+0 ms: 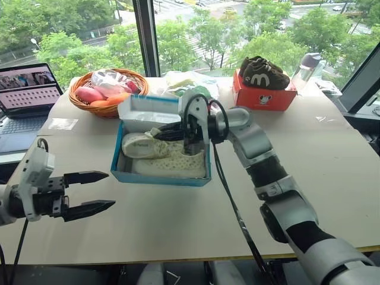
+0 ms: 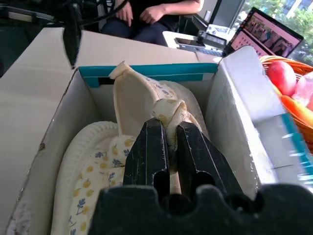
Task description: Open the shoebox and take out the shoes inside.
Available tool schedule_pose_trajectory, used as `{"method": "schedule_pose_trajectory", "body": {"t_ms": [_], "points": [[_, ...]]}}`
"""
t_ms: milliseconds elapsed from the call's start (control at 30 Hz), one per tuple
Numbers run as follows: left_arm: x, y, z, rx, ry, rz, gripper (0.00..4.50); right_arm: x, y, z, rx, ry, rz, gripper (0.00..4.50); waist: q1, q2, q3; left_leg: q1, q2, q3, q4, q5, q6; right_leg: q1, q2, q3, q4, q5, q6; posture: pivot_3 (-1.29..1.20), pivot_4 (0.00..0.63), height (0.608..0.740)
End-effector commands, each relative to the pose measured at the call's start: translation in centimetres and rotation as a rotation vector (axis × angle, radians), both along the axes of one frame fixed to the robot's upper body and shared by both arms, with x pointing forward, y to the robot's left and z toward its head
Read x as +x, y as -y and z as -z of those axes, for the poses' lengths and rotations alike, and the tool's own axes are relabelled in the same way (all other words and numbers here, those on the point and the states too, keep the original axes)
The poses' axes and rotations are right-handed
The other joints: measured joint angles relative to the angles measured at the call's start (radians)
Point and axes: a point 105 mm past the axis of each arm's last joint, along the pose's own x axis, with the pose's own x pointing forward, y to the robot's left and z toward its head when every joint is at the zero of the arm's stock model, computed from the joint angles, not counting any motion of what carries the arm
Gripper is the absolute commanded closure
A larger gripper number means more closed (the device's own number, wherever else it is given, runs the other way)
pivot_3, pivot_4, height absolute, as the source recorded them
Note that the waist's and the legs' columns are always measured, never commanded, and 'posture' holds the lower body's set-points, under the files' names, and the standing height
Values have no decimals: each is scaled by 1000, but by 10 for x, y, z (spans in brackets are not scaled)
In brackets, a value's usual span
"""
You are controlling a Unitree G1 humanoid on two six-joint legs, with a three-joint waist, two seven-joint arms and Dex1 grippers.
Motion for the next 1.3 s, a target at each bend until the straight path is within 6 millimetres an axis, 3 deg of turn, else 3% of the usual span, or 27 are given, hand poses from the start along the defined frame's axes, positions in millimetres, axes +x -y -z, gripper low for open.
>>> {"method": "schedule_pose_trajectory", "body": {"t_ms": [33,167,267,367,467,500,567,633,667,767,867,967,1000,1033,1167,1233,1300], "points": [[3,5,-6,3,42,18,0,10,-6,-41,168,40,74,4299,-4,0,0,0,0,0,0,0,0,-1,0,1,1,0,0,0,150,740],[4,5,-8,7,45,21,0,-18,-4,11,-84,94,-106,4299,1,0,0,0,0,0,0,0,-1,-1,0,0,2,0,0,0,150,740],[4,4,-9,12,47,21,0,6,-4,-15,55,40,44,4299,0,0,0,1,0,0,0,0,-1,1,0,0,0,0,0,0,150,740],[3,3,-10,16,46,19,0,-13,4,7,-82,37,-74,4299,-1,0,0,0,0,0,1,1,-2,0,0,0,1,0,0,0,150,740],[3,0,-9,23,42,11,0,13,5,-23,44,37,76,4299,1,0,0,0,0,0,0,1,-2,0,0,0,1,0,0,0,150,740],[3,0,-9,22,42,11,0,13,6,-25,42,37,69,4299,0,0,0,0,0,0,1,1,-2,0,0,0,1,0,0,0,150,740],[2,0,-9,21,41,11,0,-11,6,-14,-39,71,-67,4299,0,0,0,-1,0,0,1,2,-3,-1,0,0,1,0,0,0,150,740],[2,-1,-9,21,40,6,0,4,7,-43,73,67,25,4299,1,0,0,0,0,0,0,2,-3,-1,0,0,1,0,0,0,150,740],[2,-1,-9,22,39,6,0,4,7,-47,85,56,31,4299,-1,0,0,0,0,0,0,2,-3,-1,0,0,1,0,0,0,150,740],[1,-1,-9,21,39,5,0,-21,8,-12,-64,58,-107,4299,0,0,0,-2,0,0,0,2,-3,-3,0,0,2,0,0,0,150,740],[1,-2,-8,24,39,2,0,3,10,-33,34,39,32,4299,-1,0,0,-2,0,-1,0,2,-3,-2,0,-1,1,0,0,0,150,740],[1,0,-8,21,38,6,0,-28,8,-6,-90,51,-129,4299,1,0,0,-2,-1,0,0,2,-3,-3,0,0,1,0,0,0,150,740],[1,-1,-8,22,38,5,0,-21,8,-12,-64,55,-95,4299,2,0,0,-2,0,0,0,2,-3,-2,0,0,1,0,0,0,150,740],[1,-1,-7,25,38,3,0,1,11,-26,-11,70,24,4299,2,0,0,-2,0,0,0,2,-3,-2,0,-1,1,0,0,0,150,740],[2,-1,-7,26,39,5,0,-21,9,-18,-49,50,-92,4299,1,0,0,-2,0,0,0,3,-5,-2,0,0,1,0,0,0,150,740],[2,-2,-7,26,38,4,0,0,15,-33,-10,79,16,4299,1,0,0,-2,0,0,0,3,-5,-2,0,0,1,0,0,0,150,740],[1,-1,-7,24,38,7,0,0,19,-37,-6,79,18,4299,0,0,0,-2,0,0,0,4,-6,-2,0,0,2,0,0,0,150,740]]}}
